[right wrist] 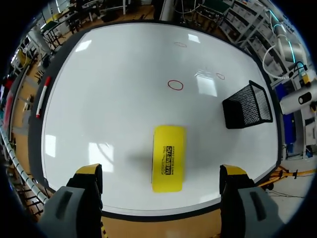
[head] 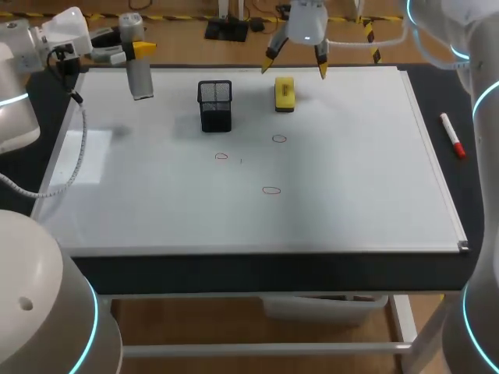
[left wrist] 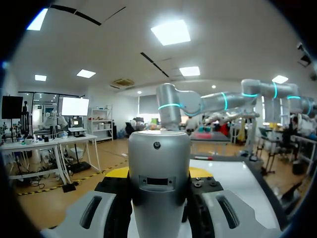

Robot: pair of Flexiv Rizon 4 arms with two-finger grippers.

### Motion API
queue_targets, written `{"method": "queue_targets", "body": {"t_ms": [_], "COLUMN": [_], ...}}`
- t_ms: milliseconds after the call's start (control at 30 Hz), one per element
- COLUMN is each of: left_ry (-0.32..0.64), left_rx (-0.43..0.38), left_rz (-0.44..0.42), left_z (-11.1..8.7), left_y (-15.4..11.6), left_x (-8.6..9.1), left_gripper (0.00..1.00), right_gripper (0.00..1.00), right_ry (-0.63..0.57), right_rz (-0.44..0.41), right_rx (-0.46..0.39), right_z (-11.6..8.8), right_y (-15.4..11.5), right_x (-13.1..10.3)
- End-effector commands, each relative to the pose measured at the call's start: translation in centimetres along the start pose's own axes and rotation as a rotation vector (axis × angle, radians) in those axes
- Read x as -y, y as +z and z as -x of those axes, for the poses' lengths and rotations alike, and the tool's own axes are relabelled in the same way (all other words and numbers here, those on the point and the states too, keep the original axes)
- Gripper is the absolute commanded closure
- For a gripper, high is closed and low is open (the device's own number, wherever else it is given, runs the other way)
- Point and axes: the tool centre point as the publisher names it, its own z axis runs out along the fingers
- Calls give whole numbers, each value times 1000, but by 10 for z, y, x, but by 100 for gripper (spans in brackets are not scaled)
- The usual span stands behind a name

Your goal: Pick up the inspection probe, press it on each red-marked spot on the whiteboard one by one, put down the probe, pick up the eraser, and wipe off all the red marks.

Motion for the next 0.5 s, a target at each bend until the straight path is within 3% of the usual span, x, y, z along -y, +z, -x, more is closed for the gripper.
{"method": "queue_targets", "body": {"t_ms": [33, 500], "left_ry": [1, 1], "left_rx": [1, 1], "left_rz": [0, 0], "left_z": [-1, -1], "left_y": [-1, -1], "left_x": [1, 1], "left_gripper": [100, 100], "right_gripper": [0, 0], "right_ry": [3, -1], "right_rz": [0, 3], "right_rx": [-22, -12], "right_z": [9, 15], "right_y": [6, 24], "right_x": [5, 1]}}
